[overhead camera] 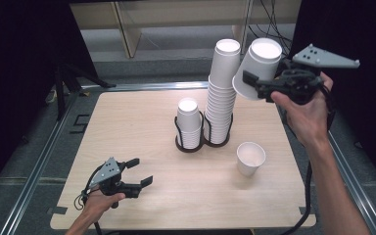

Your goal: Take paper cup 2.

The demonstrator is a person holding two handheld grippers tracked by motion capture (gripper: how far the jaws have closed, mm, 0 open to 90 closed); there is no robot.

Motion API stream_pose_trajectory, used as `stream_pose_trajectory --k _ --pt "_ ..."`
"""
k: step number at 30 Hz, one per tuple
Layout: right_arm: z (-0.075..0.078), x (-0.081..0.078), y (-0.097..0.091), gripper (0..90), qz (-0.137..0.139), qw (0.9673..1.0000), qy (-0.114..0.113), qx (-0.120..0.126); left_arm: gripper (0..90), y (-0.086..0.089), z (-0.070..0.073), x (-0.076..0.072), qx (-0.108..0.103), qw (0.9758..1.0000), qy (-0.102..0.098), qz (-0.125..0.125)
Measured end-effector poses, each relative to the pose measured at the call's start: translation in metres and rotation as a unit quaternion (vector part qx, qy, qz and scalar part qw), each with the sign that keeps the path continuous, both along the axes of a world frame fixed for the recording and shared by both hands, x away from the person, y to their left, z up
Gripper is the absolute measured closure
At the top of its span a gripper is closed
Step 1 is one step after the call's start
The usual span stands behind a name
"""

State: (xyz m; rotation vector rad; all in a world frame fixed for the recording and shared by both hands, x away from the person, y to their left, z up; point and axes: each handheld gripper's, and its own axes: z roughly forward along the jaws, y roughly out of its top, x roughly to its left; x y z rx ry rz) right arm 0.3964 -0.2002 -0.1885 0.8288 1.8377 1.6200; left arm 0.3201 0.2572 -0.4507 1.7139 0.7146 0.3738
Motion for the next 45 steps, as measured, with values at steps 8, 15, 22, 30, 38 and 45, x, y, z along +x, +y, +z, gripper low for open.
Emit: stream_pose_trajectory --k 8,15,22,30,38,45 --pt "-0.057 -0.025 0.009 18.9 0.034 0.9991 0.026 0.004 14.6 0.000 0.000 0.000 -0.001 1.0000 -0.001 0.002" --pt "-0.102 -0.032 0.030 19.0 0.074 0.9961 0.048 -0.002 14.6 0.000 0.000 -0.001 0.003 1.0000 0.000 0.004" --pt "-0.138 -0.032 0.059 19.0 0.104 0.9926 0.062 0.003 14.6 0.000 0.000 -0.001 -0.002 1.0000 -0.004 0.004" --pt "-0.168 -0.030 0.088 18.9 0.126 0.9894 0.074 -0.001 14.6 0.001 0.001 -0.002 0.003 1.0000 -0.002 0.007" --pt "-0.193 -0.031 0.112 18.9 0.148 0.9849 0.090 -0.010 14.5 -0.001 0.000 -0.002 0.001 1.0000 -0.003 0.002" --pt "-0.206 -0.032 0.118 18.9 0.153 0.9826 0.105 -0.011 14.6 -0.003 0.000 -0.003 0.001 1.0000 -0.002 -0.001"
